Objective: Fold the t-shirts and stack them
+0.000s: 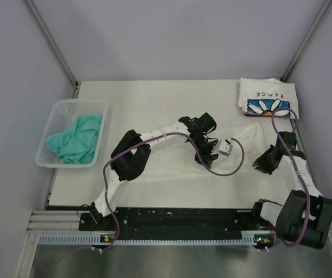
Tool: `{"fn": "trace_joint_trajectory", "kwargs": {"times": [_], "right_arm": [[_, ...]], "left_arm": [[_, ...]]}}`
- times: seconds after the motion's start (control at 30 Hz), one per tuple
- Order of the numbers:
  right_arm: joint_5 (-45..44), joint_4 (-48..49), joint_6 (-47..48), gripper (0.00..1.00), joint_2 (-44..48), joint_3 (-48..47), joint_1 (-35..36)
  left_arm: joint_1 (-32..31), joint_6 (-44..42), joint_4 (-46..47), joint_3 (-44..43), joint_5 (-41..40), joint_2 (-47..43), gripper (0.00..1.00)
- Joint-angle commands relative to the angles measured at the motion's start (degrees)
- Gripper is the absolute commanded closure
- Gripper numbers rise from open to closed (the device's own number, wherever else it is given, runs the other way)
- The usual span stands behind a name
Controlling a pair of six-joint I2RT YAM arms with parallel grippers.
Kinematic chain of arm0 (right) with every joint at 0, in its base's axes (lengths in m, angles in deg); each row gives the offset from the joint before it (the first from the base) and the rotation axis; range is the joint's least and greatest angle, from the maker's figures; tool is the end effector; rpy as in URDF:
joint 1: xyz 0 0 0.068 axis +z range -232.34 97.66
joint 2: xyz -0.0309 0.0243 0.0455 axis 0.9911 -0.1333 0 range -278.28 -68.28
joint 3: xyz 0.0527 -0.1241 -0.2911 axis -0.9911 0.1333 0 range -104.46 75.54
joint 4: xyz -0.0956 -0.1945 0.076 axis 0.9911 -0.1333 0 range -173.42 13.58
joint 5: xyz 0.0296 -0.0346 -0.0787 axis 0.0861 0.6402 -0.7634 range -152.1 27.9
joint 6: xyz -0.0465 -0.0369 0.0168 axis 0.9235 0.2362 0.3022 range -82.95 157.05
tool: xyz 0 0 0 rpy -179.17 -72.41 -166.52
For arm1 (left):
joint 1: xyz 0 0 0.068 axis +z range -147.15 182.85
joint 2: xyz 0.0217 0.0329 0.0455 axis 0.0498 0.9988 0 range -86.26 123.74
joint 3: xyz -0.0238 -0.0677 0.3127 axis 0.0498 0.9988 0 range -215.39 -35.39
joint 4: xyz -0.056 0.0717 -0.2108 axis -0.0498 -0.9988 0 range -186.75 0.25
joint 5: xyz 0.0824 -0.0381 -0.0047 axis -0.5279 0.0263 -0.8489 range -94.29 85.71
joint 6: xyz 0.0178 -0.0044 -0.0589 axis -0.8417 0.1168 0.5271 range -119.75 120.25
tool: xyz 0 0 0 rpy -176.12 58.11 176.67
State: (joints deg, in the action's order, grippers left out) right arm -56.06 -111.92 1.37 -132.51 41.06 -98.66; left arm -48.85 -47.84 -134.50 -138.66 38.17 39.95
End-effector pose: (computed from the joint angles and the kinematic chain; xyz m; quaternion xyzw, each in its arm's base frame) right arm 0.1423 -0.0366 0.2339 0.4175 0.8817 0.0867 0.2022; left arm 0.2627 -0.3834 0.2393 0.7446 0.5355 -0.3608 0.1690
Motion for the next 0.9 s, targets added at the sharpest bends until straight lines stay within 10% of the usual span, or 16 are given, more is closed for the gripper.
{"fn": "trace_joint_trajectory", "kwargs": {"times": [0.0,0.33,0.87], "right_arm": [[-1.4,-0.9,0.6,0.63,1.1,-3.7,-0.7],[0.7,8.4,12.4,0.60,-12.7,-24.4,-0.7],[3.9,12.8,19.0,0.63,-40.5,-37.8,3.0]], "left_arm": [[-0.7,-2.1,-4.8,-3.8,0.3,1.8,0.57],[3.0,-0.3,-13.0,-7.3,-1.0,-6.8,0.49],[25.2,11.4,-2.6,23.9,-19.0,-18.4,0.58]]}}
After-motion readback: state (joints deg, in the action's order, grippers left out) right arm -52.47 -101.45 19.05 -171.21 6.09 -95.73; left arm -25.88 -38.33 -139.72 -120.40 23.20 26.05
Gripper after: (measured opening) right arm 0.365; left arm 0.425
